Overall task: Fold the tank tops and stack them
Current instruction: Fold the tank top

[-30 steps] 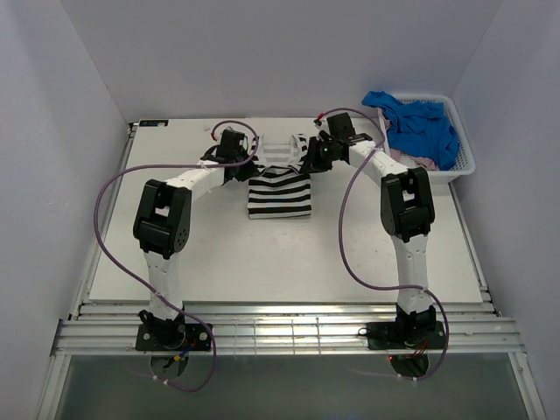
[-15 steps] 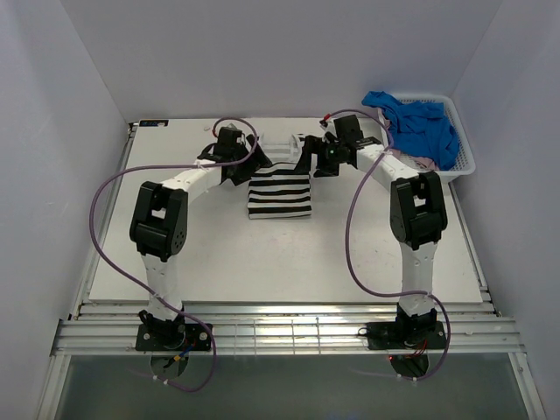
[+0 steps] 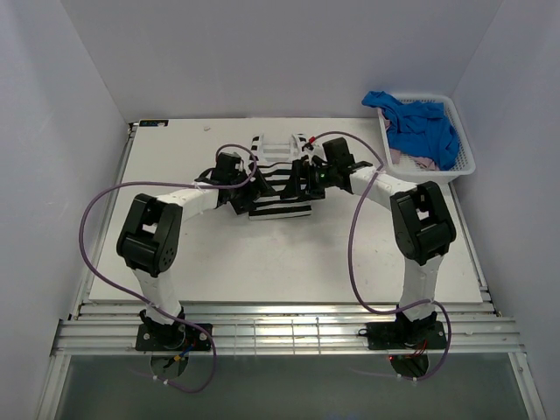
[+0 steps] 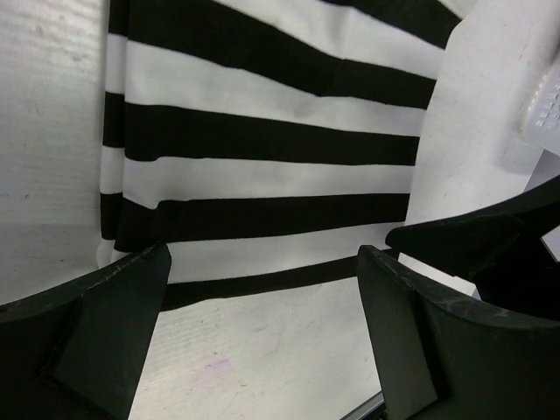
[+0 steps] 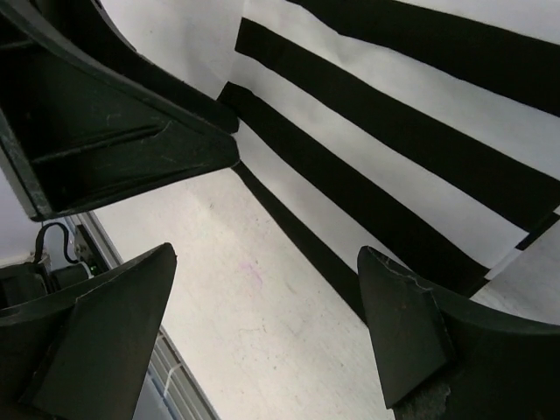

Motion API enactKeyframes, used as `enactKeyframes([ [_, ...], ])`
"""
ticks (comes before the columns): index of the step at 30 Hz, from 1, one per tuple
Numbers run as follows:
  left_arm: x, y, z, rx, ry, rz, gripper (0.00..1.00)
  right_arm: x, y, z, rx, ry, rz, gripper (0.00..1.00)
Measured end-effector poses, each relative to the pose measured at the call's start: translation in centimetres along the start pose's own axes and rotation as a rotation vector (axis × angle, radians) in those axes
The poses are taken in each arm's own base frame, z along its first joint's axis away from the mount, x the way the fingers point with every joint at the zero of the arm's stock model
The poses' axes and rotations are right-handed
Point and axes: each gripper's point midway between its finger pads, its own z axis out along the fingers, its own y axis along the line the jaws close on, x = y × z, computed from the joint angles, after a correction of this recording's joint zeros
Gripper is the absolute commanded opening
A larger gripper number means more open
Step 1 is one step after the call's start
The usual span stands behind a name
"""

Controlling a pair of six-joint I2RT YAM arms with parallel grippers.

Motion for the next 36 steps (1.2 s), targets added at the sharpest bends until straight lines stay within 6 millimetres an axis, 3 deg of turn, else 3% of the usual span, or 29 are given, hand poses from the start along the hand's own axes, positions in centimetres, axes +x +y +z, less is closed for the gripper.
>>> enactKeyframes([
  [3,1.0,0.8,0.2,-0.003,0.027,-0.013,0.98,1.5,-1.0,0.7,0.003,0.021,0.026,0.90],
  [7,2.0,1.5,-0.2,0.004,0.040,-0.032,0.98,5.5,-2.8,1.1,0.013,0.080,0.094,0.90],
  [11,3.2,2.4,-1.3,-0.003,0.048,-0.042,0.98,6.1,-2.7,0.7,-0.010,0.064,0.088,0.90],
  [19,3.6,2.4,-2.5,-0.022,0.050,-0.028,0.98,6.4,-2.5,0.1,-0.002,0.051,0.061,0.90],
  [28,1.9,-0.3,-7.4,0.026,-0.064,0.035,0.98,6.0,0.1,-4.2,0.036,-0.002,-0.011,0.90],
  [33,3.2,1.9,-6.9,-0.034,-0.033,0.021,0.98,7.8,-1.1,-4.3,0.077,0.022,0.018,0.93],
  [36,4.1,3.4,-6.1,-0.084,-0.004,0.008,0.90,8.9,-2.3,-3.9,0.108,0.055,0.051,0.97],
])
